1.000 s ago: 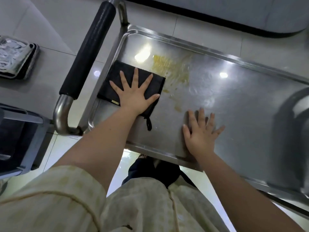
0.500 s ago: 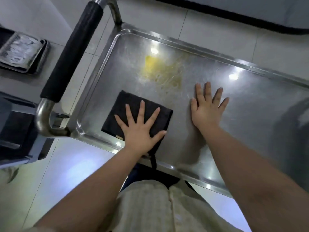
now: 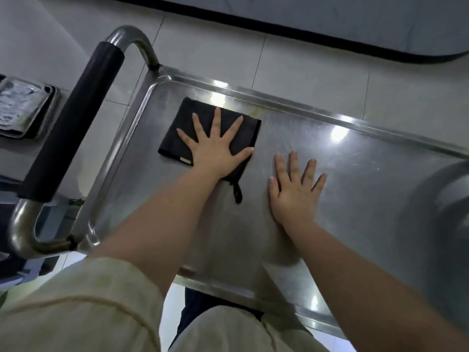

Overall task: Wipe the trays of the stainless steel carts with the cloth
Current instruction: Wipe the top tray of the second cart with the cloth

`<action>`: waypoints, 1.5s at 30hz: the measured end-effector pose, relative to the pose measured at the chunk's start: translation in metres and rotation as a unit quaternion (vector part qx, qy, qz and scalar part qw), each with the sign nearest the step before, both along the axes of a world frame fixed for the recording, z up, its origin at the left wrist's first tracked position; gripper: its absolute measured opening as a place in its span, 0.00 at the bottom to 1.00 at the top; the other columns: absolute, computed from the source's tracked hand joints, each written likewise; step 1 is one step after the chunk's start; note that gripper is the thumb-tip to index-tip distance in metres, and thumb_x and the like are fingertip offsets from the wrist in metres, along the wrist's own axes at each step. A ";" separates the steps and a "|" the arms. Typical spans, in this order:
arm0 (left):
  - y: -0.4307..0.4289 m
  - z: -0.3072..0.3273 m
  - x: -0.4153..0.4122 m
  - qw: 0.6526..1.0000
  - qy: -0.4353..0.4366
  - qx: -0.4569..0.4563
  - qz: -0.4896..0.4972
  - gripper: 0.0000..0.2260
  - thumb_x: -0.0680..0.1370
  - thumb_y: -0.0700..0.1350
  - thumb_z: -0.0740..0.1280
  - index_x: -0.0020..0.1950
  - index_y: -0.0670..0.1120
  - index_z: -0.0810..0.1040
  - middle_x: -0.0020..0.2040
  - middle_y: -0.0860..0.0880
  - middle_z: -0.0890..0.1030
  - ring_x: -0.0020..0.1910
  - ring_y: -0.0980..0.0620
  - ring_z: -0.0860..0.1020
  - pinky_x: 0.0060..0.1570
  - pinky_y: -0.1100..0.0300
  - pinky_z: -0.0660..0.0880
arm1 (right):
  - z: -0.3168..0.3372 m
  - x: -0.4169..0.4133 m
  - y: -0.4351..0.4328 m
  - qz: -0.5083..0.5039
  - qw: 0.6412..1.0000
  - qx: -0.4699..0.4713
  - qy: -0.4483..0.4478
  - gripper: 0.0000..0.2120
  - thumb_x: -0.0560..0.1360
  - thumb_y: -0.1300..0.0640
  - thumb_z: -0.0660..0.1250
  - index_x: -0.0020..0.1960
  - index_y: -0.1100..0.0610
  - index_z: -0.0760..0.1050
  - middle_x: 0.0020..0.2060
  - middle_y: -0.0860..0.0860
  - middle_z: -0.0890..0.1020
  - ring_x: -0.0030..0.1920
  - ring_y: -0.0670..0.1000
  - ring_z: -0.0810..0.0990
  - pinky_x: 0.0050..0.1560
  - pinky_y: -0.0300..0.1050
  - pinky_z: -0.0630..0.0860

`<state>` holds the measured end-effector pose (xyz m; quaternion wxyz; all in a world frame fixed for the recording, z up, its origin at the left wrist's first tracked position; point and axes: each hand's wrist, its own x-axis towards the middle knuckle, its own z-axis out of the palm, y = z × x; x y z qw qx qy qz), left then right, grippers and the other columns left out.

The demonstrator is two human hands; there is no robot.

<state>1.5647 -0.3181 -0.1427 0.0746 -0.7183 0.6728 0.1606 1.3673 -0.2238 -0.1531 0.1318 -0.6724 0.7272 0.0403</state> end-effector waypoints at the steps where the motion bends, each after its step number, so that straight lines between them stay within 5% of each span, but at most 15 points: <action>1: 0.007 0.001 0.001 1.000 0.000 -0.006 -0.003 0.38 0.66 0.81 0.37 0.74 0.71 0.37 0.80 0.52 0.39 0.75 0.32 0.34 0.61 0.23 0.34 | 0.001 0.000 -0.001 0.000 1.000 0.002 0.000 0.27 0.81 0.39 0.40 0.78 0.39 0.39 0.79 0.46 0.43 0.77 0.62 0.37 0.72 0.68 0.34; 10: 0.162 -0.001 -0.022 0.999 0.003 -0.054 -0.001 0.27 0.79 0.70 0.42 0.77 0.68 0.44 0.81 0.50 0.46 0.77 0.33 0.40 0.65 0.24 0.38 | 0.007 0.005 0.004 0.008 0.999 0.030 -0.005 0.27 0.82 0.41 0.39 0.77 0.40 0.33 0.78 0.47 0.36 0.76 0.63 0.32 0.71 0.69 0.33; 15: 0.112 -0.001 -0.030 0.999 -0.002 -0.021 0.037 0.26 0.76 0.71 0.36 0.73 0.71 0.35 0.80 0.49 0.36 0.74 0.31 0.33 0.59 0.22 0.30 | 0.007 0.008 0.004 0.001 0.999 0.048 -0.005 0.26 0.81 0.41 0.36 0.75 0.40 0.27 0.77 0.47 0.31 0.75 0.63 0.29 0.71 0.69 0.33; 22: -0.019 0.004 -0.057 1.000 0.011 0.028 -0.008 0.29 0.73 0.75 0.38 0.71 0.72 0.31 0.78 0.48 0.30 0.72 0.28 0.31 0.56 0.18 0.32 | 0.002 0.004 0.002 0.009 1.000 -0.010 0.000 0.26 0.83 0.42 0.43 0.78 0.43 0.40 0.79 0.50 0.45 0.77 0.65 0.41 0.72 0.72 0.42; 28: -0.036 0.004 -0.081 1.000 0.026 0.014 0.000 0.30 0.74 0.74 0.38 0.74 0.70 0.36 0.79 0.48 0.33 0.73 0.28 0.31 0.55 0.20 0.31 | -0.006 0.002 -0.001 0.001 1.000 -0.024 0.002 0.26 0.81 0.42 0.45 0.78 0.46 0.56 0.79 0.49 0.53 0.78 0.64 0.48 0.72 0.71 0.46; 37: -0.059 -0.001 0.014 0.999 -0.002 -0.003 0.044 0.31 0.72 0.76 0.37 0.74 0.72 0.38 0.80 0.52 0.36 0.75 0.32 0.35 0.59 0.21 0.33 | -0.004 0.005 -0.001 -0.019 1.000 -0.017 -0.001 0.27 0.81 0.39 0.43 0.79 0.39 0.43 0.79 0.46 0.48 0.78 0.61 0.41 0.73 0.69 0.44; 45: -0.038 0.005 -0.066 0.998 0.026 0.000 -0.057 0.27 0.76 0.71 0.38 0.74 0.71 0.38 0.79 0.48 0.34 0.73 0.28 0.33 0.56 0.20 0.33 | -0.008 0.005 -0.002 -0.015 0.999 -0.030 0.009 0.27 0.81 0.40 0.44 0.79 0.41 0.44 0.79 0.48 0.50 0.78 0.63 0.45 0.73 0.70 0.43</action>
